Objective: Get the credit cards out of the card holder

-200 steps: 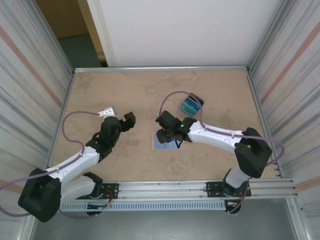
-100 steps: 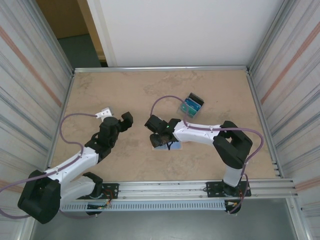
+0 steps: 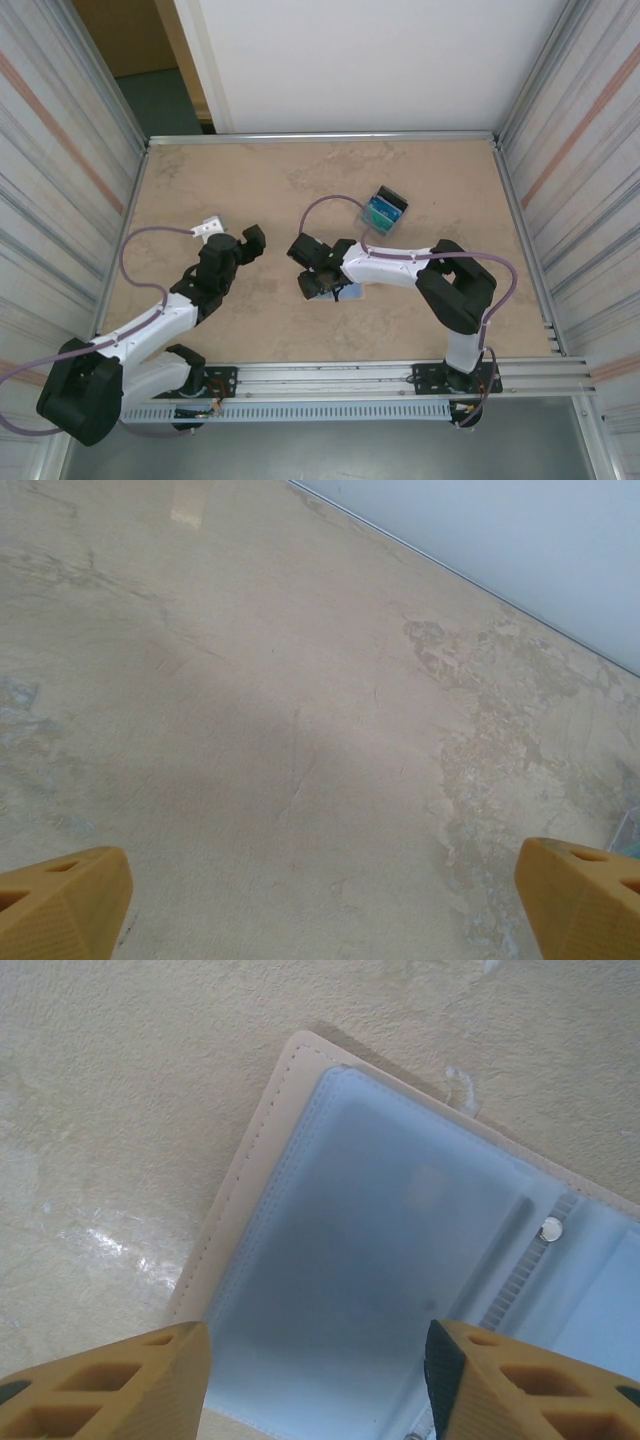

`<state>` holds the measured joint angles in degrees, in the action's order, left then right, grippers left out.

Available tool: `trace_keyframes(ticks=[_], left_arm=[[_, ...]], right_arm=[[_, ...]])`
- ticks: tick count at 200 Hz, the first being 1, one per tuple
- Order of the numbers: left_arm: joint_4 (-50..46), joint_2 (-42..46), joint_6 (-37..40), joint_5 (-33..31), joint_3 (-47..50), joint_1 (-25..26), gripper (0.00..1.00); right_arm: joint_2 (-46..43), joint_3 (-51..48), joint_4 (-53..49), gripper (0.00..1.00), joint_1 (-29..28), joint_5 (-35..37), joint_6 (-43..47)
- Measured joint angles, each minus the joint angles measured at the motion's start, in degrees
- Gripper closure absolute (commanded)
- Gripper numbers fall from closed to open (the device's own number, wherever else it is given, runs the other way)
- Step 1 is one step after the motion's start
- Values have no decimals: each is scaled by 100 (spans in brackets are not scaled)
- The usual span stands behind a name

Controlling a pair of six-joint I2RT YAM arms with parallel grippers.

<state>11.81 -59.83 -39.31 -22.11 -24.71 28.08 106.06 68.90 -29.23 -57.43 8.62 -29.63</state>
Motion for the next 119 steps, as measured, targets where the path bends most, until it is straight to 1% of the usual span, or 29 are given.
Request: trace_keyframes(ticks=[19,119], left_arm=[[0,-7,0,0,0,0,1],[-2,-39,0,17,0,-2,1]], right_arm=[[22,0,2,38,0,-72,-9],[109,0,2,37,-48,-133,-39]])
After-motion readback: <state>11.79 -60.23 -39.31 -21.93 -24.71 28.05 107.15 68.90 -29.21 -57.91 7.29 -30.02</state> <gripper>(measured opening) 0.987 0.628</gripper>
